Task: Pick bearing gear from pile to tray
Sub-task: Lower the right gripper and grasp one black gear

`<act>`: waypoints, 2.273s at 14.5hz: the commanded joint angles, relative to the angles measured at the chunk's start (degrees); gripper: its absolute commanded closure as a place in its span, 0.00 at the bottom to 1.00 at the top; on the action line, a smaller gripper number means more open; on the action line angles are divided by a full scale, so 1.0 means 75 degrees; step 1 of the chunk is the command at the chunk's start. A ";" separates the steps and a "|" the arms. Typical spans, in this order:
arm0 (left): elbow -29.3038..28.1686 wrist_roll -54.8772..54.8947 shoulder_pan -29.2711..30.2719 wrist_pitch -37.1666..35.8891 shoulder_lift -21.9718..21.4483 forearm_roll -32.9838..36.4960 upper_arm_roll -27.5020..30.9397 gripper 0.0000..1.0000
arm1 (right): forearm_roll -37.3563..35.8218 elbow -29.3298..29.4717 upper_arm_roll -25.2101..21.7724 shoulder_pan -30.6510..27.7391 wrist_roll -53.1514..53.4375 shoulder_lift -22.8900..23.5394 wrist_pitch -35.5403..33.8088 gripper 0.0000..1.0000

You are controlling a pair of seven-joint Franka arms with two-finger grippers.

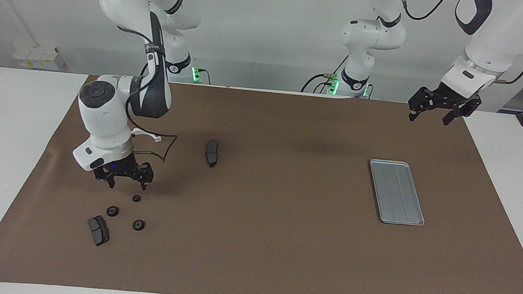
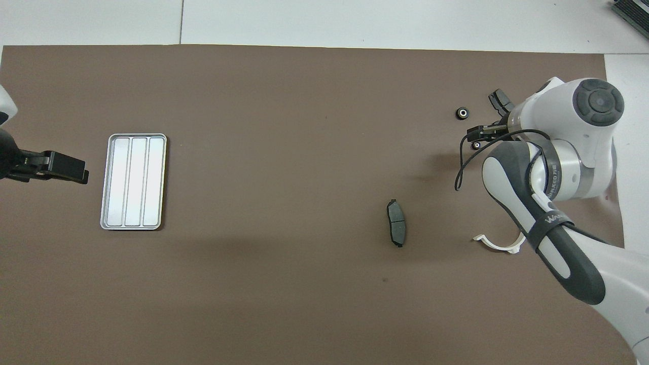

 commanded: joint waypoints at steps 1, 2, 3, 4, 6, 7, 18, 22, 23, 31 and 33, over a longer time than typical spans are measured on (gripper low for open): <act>-0.0246 0.0019 -0.0001 0.0004 -0.0229 0.0039 0.0030 0.00 | -0.0065 -0.0042 0.0072 -0.0103 -0.0137 0.0213 0.0349 0.17; -0.0246 0.0019 -0.0001 0.0004 -0.0229 0.0039 0.0030 0.00 | -0.0065 -0.0042 0.0072 -0.0103 -0.0137 0.0272 0.0419 0.18; -0.0246 0.0019 -0.0001 0.0004 -0.0229 0.0039 0.0030 0.00 | -0.0065 -0.0030 0.0072 -0.0103 -0.0137 0.0354 0.0501 0.19; -0.0246 0.0019 -0.0001 0.0004 -0.0229 0.0039 0.0030 0.00 | -0.0065 -0.0030 0.0072 -0.0103 -0.0114 0.0482 0.0595 0.20; -0.0246 0.0019 -0.0001 0.0004 -0.0229 0.0039 0.0030 0.00 | -0.0065 -0.0030 0.0072 -0.0092 -0.0090 0.0763 0.0992 0.21; -0.0246 0.0019 -0.0001 0.0004 -0.0229 0.0039 0.0030 0.00 | -0.0053 -0.0019 0.0072 -0.0103 -0.0090 0.0799 0.1006 0.23; -0.0246 0.0019 -0.0001 0.0004 -0.0229 0.0039 0.0030 0.00 | -0.0018 0.0040 0.0072 -0.0056 -0.0078 0.0554 -0.0107 0.44; -0.0246 0.0019 -0.0001 0.0004 -0.0229 0.0039 0.0030 0.00 | -0.0018 0.0029 0.0072 -0.0080 -0.0078 0.0565 -0.0002 0.48; -0.0246 0.0019 -0.0013 0.0004 -0.0229 0.0039 0.0030 0.00 | -0.0018 0.0028 0.0072 -0.0080 -0.0078 0.0577 0.0056 0.48; -0.0246 0.0019 -0.0013 0.0004 -0.0229 0.0039 0.0030 0.00 | -0.0018 0.0028 0.0072 -0.0103 -0.0066 0.0729 0.0431 0.52; -0.0246 0.0019 -0.0001 0.0004 -0.0229 0.0039 0.0030 0.00 | -0.0018 0.0028 0.0072 -0.0103 -0.0066 0.0730 0.0455 0.52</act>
